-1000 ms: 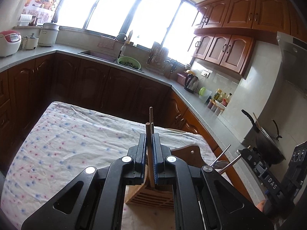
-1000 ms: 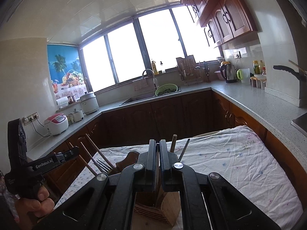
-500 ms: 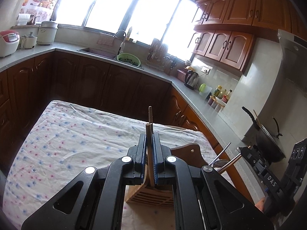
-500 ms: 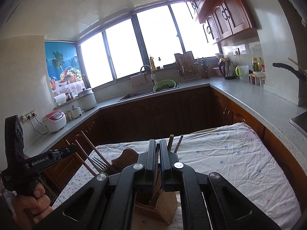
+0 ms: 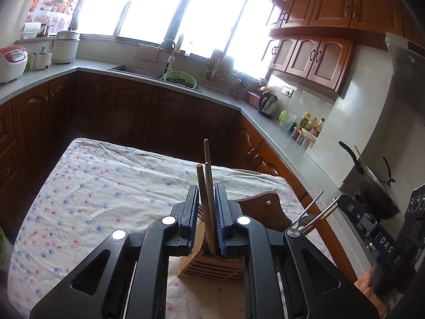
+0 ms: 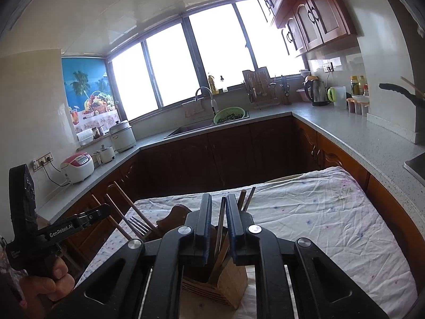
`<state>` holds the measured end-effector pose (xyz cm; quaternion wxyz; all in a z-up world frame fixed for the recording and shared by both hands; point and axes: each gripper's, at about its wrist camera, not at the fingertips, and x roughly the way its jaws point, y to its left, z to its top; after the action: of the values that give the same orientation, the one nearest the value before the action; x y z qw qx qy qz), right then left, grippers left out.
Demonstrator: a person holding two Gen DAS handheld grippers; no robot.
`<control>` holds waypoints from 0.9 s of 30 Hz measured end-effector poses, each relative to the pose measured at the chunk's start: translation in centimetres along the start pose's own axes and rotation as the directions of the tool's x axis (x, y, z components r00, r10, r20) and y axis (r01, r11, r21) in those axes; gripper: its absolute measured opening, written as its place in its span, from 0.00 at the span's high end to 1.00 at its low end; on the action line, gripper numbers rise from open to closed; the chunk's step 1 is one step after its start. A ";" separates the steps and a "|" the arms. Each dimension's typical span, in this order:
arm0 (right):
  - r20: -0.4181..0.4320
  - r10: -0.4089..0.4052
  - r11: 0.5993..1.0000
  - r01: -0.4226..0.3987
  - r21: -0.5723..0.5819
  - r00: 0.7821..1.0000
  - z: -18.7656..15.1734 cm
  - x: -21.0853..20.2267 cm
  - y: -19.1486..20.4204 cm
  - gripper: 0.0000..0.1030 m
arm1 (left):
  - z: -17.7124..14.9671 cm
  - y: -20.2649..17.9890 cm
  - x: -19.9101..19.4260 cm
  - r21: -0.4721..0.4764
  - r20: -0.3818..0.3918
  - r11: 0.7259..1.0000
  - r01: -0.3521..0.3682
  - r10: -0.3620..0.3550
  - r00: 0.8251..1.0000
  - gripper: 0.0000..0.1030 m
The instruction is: Organize utensils
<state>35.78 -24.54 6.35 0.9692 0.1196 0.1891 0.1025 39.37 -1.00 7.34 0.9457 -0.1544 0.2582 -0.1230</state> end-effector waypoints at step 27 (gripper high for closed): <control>-0.008 -0.020 0.999 0.020 0.025 1.000 -1.3 -2.4 -0.2 0.22 | -3.1 2.0 -4.3 -0.032 0.002 0.994 -0.102 0.102 0.995 0.06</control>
<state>33.11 -25.05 5.96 0.9679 0.1296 0.1954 0.0908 34.48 1.47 5.99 0.9486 -0.1564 0.2661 -0.0702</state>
